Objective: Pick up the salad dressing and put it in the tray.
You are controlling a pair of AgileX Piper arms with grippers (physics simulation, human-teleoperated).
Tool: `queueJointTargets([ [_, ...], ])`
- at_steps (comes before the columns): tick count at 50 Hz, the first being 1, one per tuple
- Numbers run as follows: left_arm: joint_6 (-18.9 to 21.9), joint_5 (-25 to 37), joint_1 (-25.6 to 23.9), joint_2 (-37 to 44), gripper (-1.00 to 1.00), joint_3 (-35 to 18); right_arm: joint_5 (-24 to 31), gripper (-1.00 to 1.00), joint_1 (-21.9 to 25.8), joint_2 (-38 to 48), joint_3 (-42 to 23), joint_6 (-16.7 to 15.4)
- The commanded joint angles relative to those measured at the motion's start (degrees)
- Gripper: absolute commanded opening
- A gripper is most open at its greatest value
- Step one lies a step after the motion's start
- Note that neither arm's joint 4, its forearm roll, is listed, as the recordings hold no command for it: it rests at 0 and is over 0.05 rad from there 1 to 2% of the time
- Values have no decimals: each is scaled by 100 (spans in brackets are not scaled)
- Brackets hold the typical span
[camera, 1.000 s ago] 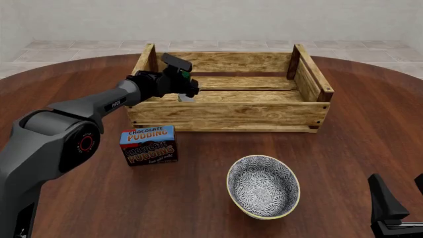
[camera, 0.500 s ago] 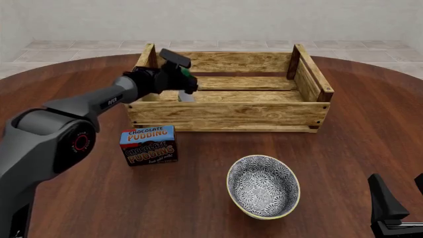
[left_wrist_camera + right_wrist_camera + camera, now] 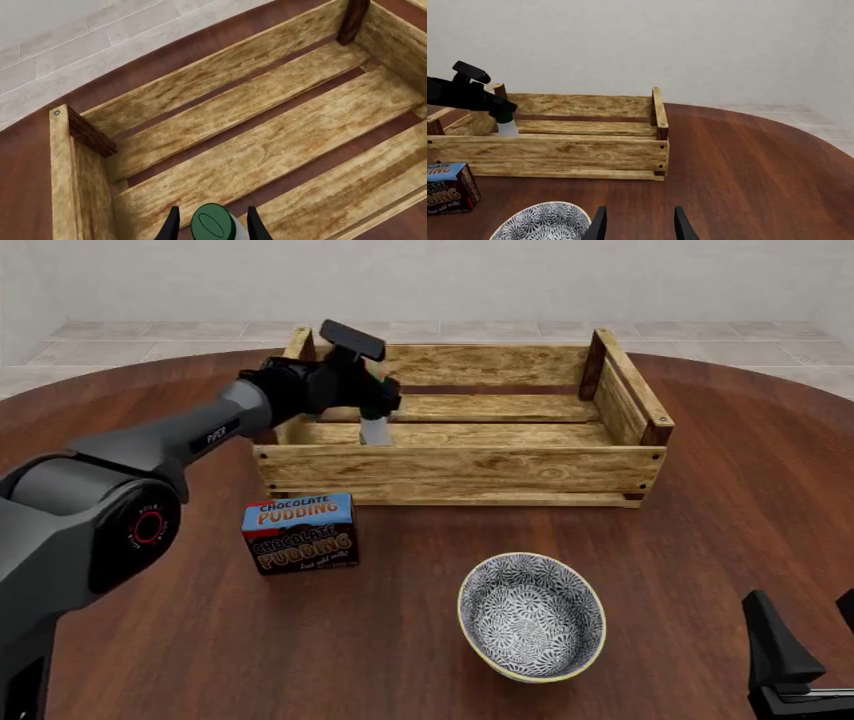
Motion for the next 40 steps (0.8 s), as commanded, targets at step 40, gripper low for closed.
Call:
queueJointTargets([
  [40,27,164,-136,-1381,100,565,-39,100,-29,-1,-4,-15],
])
